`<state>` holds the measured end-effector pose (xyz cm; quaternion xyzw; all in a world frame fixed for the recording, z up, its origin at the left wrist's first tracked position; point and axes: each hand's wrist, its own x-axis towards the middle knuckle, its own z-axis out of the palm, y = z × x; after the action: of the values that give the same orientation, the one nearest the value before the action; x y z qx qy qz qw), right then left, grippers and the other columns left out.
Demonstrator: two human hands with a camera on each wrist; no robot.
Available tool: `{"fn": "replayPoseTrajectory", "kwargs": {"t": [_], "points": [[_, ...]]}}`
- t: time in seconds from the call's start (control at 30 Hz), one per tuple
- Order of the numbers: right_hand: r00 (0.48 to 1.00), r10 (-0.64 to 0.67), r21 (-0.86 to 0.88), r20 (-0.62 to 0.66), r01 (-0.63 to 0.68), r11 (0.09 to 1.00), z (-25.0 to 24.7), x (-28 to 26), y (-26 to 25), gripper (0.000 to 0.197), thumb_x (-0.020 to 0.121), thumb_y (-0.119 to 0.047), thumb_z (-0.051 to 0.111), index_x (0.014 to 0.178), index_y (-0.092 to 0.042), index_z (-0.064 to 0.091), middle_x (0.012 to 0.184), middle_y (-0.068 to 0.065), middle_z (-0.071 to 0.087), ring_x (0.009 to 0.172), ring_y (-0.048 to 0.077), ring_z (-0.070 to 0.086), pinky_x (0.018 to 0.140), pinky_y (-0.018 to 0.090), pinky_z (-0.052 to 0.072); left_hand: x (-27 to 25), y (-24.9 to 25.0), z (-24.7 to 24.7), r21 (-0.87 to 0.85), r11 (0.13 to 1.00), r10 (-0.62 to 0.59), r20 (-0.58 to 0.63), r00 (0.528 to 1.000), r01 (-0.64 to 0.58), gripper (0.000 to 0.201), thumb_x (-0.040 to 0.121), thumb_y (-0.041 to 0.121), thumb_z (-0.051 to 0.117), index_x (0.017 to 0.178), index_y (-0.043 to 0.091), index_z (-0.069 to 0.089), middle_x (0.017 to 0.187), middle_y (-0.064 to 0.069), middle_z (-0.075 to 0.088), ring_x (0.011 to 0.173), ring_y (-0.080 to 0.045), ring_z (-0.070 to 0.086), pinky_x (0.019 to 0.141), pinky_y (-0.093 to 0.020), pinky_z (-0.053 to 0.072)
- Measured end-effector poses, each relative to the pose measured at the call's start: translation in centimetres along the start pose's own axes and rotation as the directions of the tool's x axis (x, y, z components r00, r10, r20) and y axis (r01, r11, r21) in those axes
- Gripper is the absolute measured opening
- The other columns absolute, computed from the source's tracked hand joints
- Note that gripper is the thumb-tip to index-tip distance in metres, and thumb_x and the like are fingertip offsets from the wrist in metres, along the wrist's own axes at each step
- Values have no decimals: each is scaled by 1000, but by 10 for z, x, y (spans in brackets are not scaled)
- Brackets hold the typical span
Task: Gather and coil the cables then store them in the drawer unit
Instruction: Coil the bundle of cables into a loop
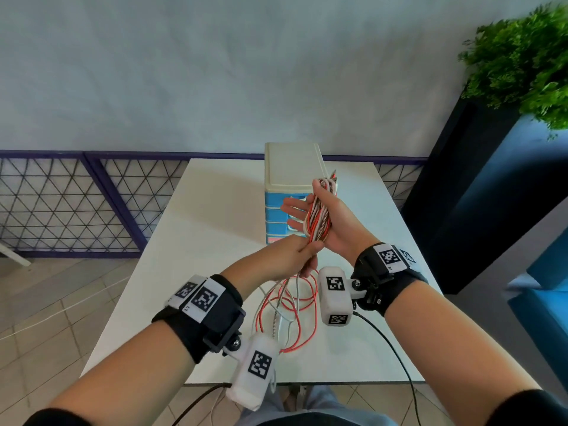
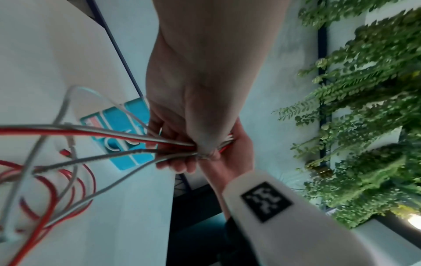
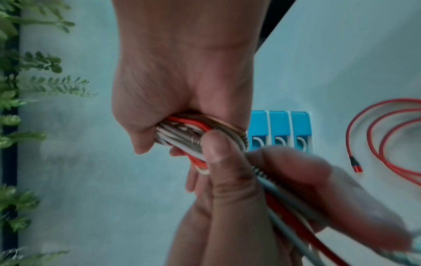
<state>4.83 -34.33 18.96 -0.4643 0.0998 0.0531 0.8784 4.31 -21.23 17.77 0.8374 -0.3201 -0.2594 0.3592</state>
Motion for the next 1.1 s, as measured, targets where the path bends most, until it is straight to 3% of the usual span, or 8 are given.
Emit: {"fn": "replayPoseTrajectory", "kwargs": {"t": [0.13,0.27,0.43,0.53,0.73,0.97,1.03,1.1], "points": [[999,-1,97,-54,7,995,7,-6,2,36,92,-49,52,83,-14,53,84,7,73,64,17,67,63,28,56,3,-10,8,84,996,30,-76,997,-23,47,99,44,32,63,21,50,61,3,55,58,-11,50,64,-26,41],[993,11,109,-118,2,994,14,-5,3,44,88,-60,50,78,-18,49,49,-9,39,37,3,33,37,15,31,3,-14,12,-5,994,110,-132,985,-111,47,97,43,39,58,19,47,58,2,53,53,-10,47,56,-20,37],[991,26,97,-130,-13,995,14,-5,4,48,88,-61,50,63,-21,41,42,-9,26,31,4,23,33,17,22,4,-28,8,-181,980,78,-45,996,-85,41,87,44,60,56,17,54,49,8,53,49,-14,43,52,-25,34],[989,40,94,-143,-26,995,12,-7,3,49,89,-60,48,62,-20,40,41,-9,26,30,4,23,31,17,24,3,-34,1,-237,969,75,6,997,-71,44,78,46,67,67,4,60,58,-5,61,55,-19,53,59,-31,41],[974,-36,78,-223,55,995,10,-4,0,48,87,-59,52,65,-19,42,46,-7,26,33,6,23,33,19,27,2,-34,-9,-171,985,44,58,997,-34,34,87,31,65,73,0,59,59,-4,61,50,-6,57,58,-21,43],[959,-114,98,-260,143,985,6,-3,-9,45,87,-58,54,66,-19,44,49,-7,27,36,7,25,39,20,28,-4,-38,-22,-35,999,22,265,964,-13,16,96,28,50,91,19,63,86,11,71,93,-6,65,91,-23,46],[955,-134,127,-264,172,977,5,-2,-16,46,88,-59,53,65,-20,42,48,-7,27,36,7,26,38,20,27,-5,-41,-22,-224,974,48,273,961,15,15,97,24,49,91,16,60,88,2,68,97,-11,66,90,-23,48],[953,-150,174,-262,199,964,3,-1,-24,47,87,-60,52,64,-20,42,46,-8,27,35,6,27,36,20,28,-9,-45,-18,-546,835,76,238,968,68,15,97,24,48,91,12,55,75,-3,53,78,-14,65,77,-22,50]]}}
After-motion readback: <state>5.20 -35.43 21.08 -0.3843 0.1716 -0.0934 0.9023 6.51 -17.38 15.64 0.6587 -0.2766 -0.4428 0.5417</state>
